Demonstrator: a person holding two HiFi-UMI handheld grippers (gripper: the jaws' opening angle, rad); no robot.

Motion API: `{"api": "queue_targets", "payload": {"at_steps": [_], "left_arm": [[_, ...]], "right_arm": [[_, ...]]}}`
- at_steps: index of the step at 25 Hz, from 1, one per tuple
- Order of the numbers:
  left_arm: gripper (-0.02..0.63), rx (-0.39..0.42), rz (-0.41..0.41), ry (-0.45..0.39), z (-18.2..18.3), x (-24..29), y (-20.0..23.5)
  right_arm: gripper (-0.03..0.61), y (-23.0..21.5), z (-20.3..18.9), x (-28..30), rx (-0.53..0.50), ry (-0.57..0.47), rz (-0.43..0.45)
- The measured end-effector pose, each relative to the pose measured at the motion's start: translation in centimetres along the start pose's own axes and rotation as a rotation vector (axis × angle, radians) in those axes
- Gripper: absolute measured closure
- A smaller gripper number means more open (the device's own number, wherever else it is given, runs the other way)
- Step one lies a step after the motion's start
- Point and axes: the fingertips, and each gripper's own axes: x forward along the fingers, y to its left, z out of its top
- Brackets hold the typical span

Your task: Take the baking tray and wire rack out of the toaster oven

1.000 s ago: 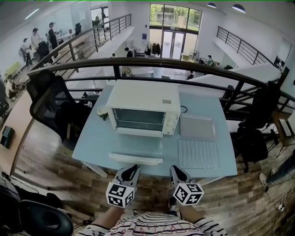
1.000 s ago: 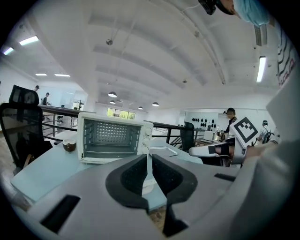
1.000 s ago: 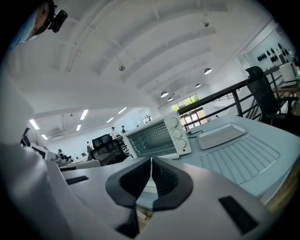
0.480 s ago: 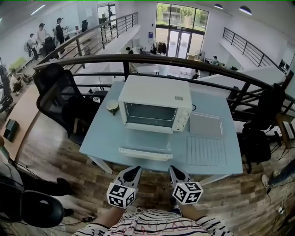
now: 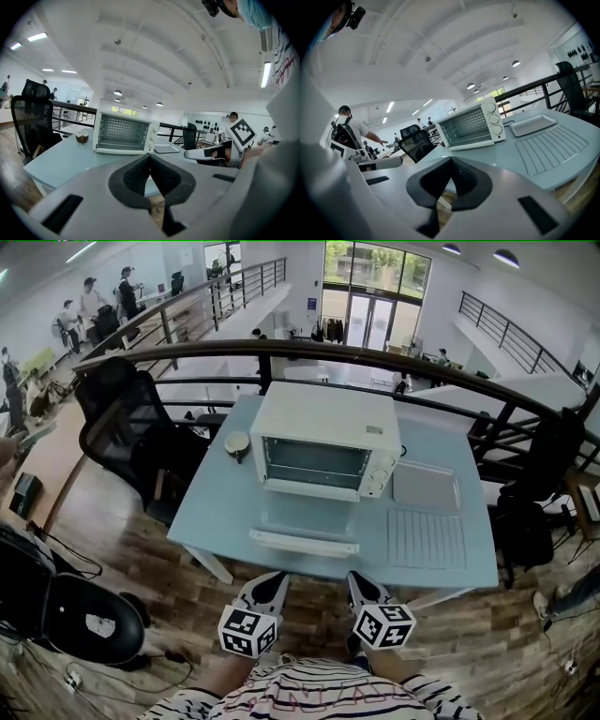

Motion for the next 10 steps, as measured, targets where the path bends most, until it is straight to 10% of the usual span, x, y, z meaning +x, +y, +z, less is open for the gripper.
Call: {"api": "queue_targets", "payload": {"at_steps": [10], "left_arm": [[0.589, -0.019, 0.006, -0.017, 0.17, 0.45, 0.37]], "right_arm": [[0.552, -0.32, 0.25, 0.22, -0.001, -0.006, -0.007]]}}
